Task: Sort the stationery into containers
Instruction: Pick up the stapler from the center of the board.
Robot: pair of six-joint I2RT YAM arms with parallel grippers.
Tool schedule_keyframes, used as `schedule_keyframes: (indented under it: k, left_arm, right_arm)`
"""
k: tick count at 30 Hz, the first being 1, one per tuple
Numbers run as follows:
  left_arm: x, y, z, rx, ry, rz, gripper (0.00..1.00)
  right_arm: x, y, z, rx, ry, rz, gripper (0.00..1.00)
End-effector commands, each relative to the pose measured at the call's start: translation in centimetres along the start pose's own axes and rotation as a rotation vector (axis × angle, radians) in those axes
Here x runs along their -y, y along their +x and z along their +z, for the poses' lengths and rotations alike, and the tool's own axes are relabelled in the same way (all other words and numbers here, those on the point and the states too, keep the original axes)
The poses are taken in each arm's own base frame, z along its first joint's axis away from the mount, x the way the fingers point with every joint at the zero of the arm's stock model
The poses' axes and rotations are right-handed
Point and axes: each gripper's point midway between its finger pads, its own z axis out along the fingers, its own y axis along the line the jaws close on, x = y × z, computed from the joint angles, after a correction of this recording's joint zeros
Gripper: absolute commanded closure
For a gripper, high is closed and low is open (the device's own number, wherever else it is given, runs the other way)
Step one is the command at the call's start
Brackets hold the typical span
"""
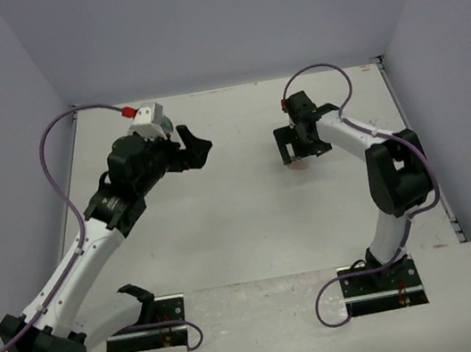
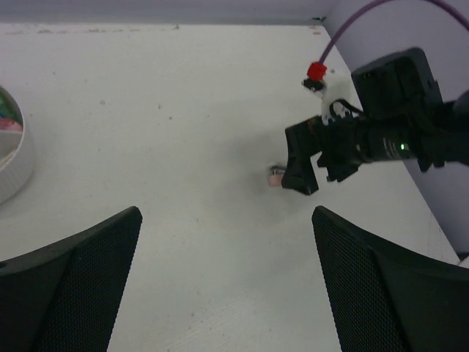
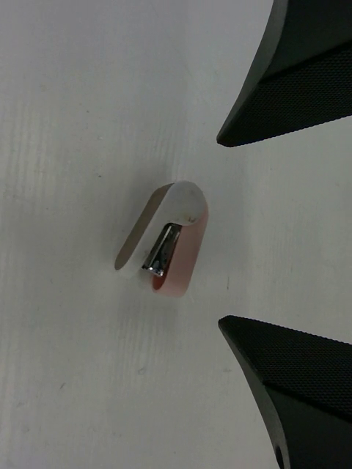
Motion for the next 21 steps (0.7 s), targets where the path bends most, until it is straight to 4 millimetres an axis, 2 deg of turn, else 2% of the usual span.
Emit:
schedule_keyframes:
  k: [1,4,8,12,15,21]
  left_arm:
    - [0.2,3.9,-3.4,-0.051,0.096,0.048,0.00]
    - [0.0,4.8,-5.0,-0.066,0.101,0.070,0.00]
    - [-0.4,6.0,-6.1,-0.099,0.102,0.103,0.00]
    - [-0.7,6.4,-6.7,-0.105,0.099,0.125,0.00]
    - [-0.9,6.5,-7.2,-0.101,0.092,0.136,0.00]
    - [-1.3,6.6,-7.4,-0.095,0.076,0.144,0.00]
  right_arm:
    - [0.9,-1.5,0.4,-0.012,-0.025,-0.268,0.02]
    - [0.3,-1.8,0.7,0.012,-0.097,-0.396,0.01]
    - [0.4,-2.5,0.9,0.023,-0.102,-0.505,0.02]
    - [0.5,-2.6,1.8,-0.012,-0.102,-0.540,0.02]
    - [0.6,-1.7,3.2,-0.084,-0.105,-0.558,0.05]
    - [-0.8,-0.9,3.6,-0.140,-0.199,-0.549,0.13]
